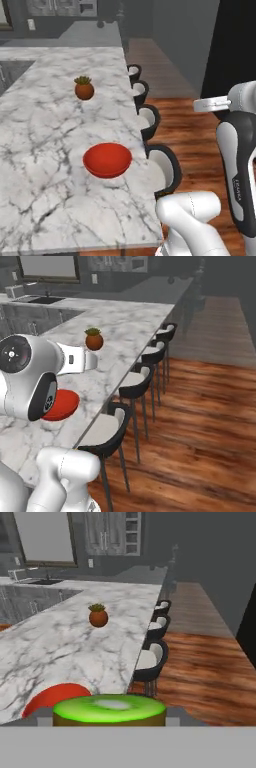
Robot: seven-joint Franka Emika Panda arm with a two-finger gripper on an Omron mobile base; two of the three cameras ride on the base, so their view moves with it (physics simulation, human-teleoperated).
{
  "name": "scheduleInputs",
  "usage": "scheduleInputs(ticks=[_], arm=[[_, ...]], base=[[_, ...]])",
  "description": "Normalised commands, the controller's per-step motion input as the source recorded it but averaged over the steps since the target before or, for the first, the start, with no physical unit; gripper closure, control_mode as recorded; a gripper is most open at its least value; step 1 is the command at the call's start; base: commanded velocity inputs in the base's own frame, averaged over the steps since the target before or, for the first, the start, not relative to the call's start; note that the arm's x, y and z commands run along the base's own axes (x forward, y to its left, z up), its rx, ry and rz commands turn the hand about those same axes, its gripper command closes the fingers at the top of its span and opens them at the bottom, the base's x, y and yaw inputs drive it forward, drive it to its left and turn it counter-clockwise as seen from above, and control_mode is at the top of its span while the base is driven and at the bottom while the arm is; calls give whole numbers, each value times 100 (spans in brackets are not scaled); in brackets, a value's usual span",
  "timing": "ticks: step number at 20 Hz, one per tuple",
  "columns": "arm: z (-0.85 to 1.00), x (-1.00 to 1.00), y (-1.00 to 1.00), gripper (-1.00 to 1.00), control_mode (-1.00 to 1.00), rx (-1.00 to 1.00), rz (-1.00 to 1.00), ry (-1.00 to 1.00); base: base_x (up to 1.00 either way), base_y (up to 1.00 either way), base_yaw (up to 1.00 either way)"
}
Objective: Retrieve the kiwi and apple from the fridge and place them into the bowl on the dining table.
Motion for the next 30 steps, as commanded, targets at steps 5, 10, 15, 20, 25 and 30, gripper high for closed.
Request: scheduleInputs(ticks=[5, 10, 15, 20, 25, 30], arm=[[0, 0, 0, 100, 100, 0, 0, 0], [0, 0, 0, 100, 100, 0, 0, 0], [0, 0, 0, 100, 100, 0, 0, 0], [0, 0, 0, 100, 100, 0, 0, 0], [0, 0, 0, 100, 100, 0, 0, 0], [0, 0, 0, 100, 100, 0, 0, 0]], base=[[79, 0, 55], [81, -3, 57], [84, -6, 60], [89, 0, 53], [86, 0, 25], [65, 12, 10]])
